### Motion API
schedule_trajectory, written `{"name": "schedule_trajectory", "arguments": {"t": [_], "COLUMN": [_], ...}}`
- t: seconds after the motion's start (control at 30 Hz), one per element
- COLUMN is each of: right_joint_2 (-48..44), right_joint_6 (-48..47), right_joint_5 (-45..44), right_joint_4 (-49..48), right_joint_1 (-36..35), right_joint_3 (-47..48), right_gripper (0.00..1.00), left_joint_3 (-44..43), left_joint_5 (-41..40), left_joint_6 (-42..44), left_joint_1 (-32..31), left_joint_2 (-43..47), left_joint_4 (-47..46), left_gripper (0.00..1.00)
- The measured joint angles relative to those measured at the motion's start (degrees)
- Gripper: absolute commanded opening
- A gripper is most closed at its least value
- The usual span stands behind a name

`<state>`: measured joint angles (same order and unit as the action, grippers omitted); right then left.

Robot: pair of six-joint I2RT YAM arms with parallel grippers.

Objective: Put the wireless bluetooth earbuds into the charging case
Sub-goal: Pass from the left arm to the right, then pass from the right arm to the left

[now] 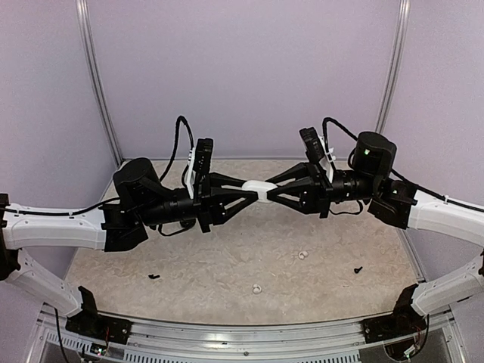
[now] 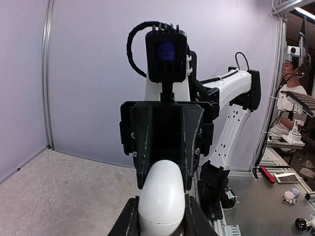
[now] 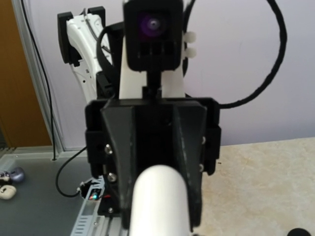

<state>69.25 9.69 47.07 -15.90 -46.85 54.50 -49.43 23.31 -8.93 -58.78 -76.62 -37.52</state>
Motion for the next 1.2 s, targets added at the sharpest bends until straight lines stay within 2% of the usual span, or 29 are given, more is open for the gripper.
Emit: {"name": "schedule_trajectory", "arguments": {"t": [0.03,0.17,0.37,0.9,1.2], "right_joint_2": [0.00,0.07,0.17,1.07,1.16], "right_joint_6": [0.02,-0.26,0.28,2.16,2.21], "right_joint_5": [0.07,0.09,0.02,-0.50,-0.63], "right_joint_4": [0.11,0.26,-0.20,-3.76,-4.15], "right_joint_1": [0.02,0.07,0.07,0.04,0.04], "right_joint_3": [0.00,0.04,0.07,0.07,0.07], "right_gripper": [0.21,0.18,0.18,0.17,0.17], "left_joint_3": [0.00,0.00,0.00,-0.26,-0.55], "left_joint_5": [0.00,0.04,0.33,0.44,0.42], "left_joint_6": [0.09,0.31,0.39,-0.07,-0.28], "left_joint_1": [0.00,0.26,0.22,0.09,0.09], "left_joint_2": [0.02,0.07,0.07,-2.19,-2.95], "left_joint_4": [0.07,0.28,0.31,-2.10,-2.47], "left_gripper": [0.19,0.37,0.47,0.43,0.32]}}
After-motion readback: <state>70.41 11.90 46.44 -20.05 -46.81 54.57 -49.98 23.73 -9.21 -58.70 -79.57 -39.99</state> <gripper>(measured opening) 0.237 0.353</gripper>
